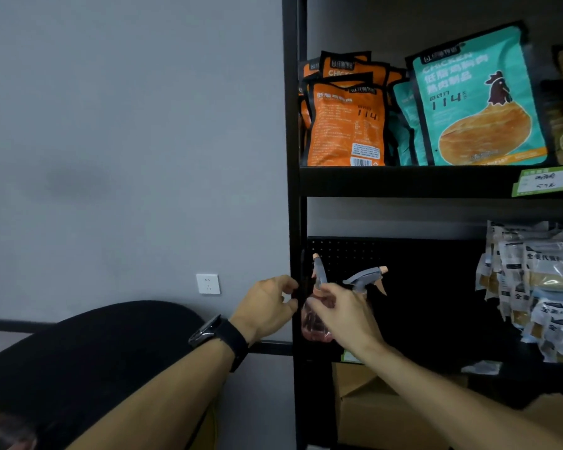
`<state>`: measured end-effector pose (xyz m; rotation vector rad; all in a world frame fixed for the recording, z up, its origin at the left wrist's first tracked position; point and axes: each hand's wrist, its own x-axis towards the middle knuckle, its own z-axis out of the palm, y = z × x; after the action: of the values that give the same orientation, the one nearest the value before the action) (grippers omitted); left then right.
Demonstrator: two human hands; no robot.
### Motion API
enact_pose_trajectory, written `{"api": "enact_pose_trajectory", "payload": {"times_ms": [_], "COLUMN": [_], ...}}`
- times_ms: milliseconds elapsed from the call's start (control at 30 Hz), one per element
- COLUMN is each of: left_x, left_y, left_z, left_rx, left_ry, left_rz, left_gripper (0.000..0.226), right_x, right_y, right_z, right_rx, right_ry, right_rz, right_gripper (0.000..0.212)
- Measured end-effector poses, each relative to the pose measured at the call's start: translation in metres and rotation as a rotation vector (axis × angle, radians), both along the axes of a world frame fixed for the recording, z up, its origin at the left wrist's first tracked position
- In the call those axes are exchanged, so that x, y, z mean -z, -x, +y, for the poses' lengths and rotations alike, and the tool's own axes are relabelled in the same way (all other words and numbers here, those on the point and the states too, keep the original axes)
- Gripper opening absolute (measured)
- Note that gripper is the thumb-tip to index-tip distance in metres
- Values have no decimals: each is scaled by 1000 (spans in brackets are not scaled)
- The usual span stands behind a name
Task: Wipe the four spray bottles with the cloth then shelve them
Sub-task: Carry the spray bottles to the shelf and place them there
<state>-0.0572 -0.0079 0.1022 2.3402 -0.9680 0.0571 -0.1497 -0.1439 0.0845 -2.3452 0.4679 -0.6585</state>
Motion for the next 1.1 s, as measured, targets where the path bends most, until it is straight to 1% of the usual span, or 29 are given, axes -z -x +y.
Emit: {"api": "enact_pose_trajectory", "payload": {"times_ms": [133, 367, 667, 900, 1100], "left_x": [5, 21, 37, 56, 69], "left_y": [0, -1, 7, 16, 17], "left_z": [52, 164, 293, 368, 411], "left_rx": [-76, -275, -555, -714, -799], "left_ry": [6, 29, 60, 59, 69], "left_rz": [14, 42, 86, 130, 166], "left_gripper": [36, 33, 36, 35, 25], "right_x": [1, 10, 22, 38, 50], "right_y": [-15, -46, -84, -102, -116], "right_z": [40, 122, 236, 314, 361], "right_rx": [-113, -319, -553, -697, -777], "right_ry": [39, -5, -1, 28, 21], "right_rz": [5, 69, 87, 132, 170], "right_gripper": [47, 54, 54, 53, 52]}}
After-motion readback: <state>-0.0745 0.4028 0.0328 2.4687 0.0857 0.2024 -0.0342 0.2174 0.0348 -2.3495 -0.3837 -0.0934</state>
